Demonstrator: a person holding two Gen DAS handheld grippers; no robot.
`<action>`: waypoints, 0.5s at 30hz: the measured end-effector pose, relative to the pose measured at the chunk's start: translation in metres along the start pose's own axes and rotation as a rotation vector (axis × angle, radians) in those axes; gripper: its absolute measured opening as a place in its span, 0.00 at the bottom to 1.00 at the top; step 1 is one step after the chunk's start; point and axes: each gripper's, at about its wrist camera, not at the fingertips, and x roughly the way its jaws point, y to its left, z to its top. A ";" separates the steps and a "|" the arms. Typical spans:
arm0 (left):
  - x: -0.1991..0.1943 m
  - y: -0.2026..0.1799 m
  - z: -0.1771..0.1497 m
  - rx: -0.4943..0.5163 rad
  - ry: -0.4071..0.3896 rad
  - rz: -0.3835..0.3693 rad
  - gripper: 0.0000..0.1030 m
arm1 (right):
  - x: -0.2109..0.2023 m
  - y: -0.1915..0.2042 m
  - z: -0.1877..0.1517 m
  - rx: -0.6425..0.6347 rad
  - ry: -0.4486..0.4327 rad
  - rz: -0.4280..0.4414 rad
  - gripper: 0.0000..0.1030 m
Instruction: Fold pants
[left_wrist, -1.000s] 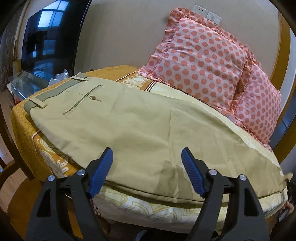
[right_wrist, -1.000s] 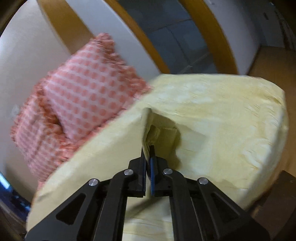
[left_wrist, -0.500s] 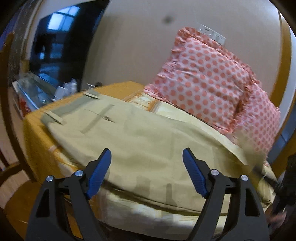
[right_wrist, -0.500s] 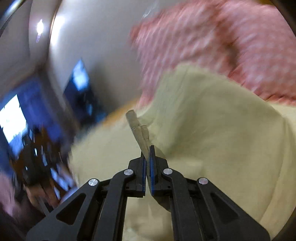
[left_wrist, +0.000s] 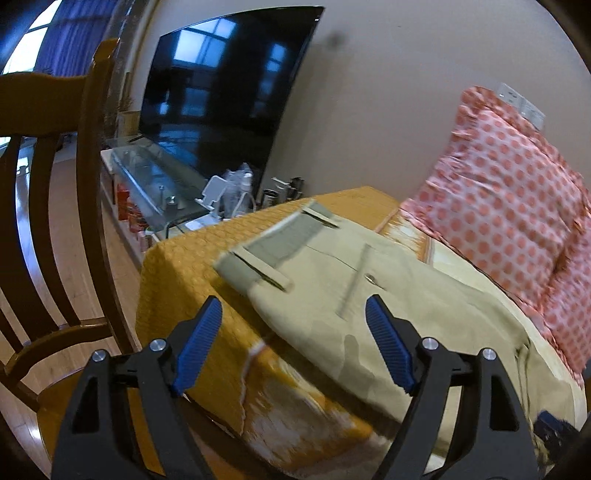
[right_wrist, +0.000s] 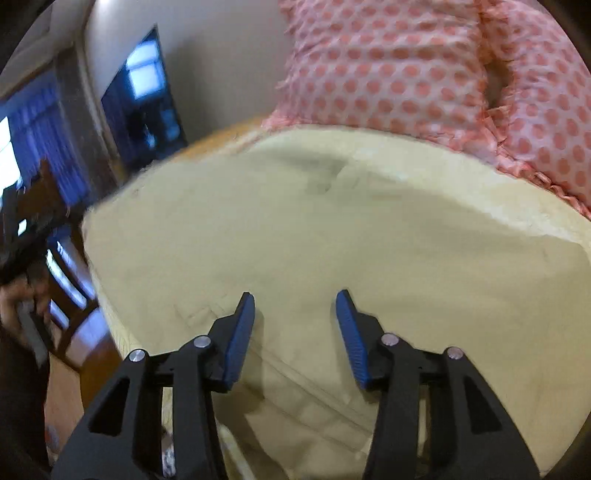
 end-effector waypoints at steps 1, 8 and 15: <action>0.006 0.002 0.003 -0.007 0.001 0.009 0.77 | 0.002 -0.002 -0.001 0.009 -0.007 0.008 0.49; 0.028 -0.006 -0.002 -0.003 0.046 -0.001 0.78 | -0.012 -0.005 -0.006 0.047 -0.019 0.072 0.60; 0.023 -0.044 -0.023 0.011 0.065 -0.161 0.79 | -0.014 -0.001 -0.007 0.047 -0.023 0.085 0.64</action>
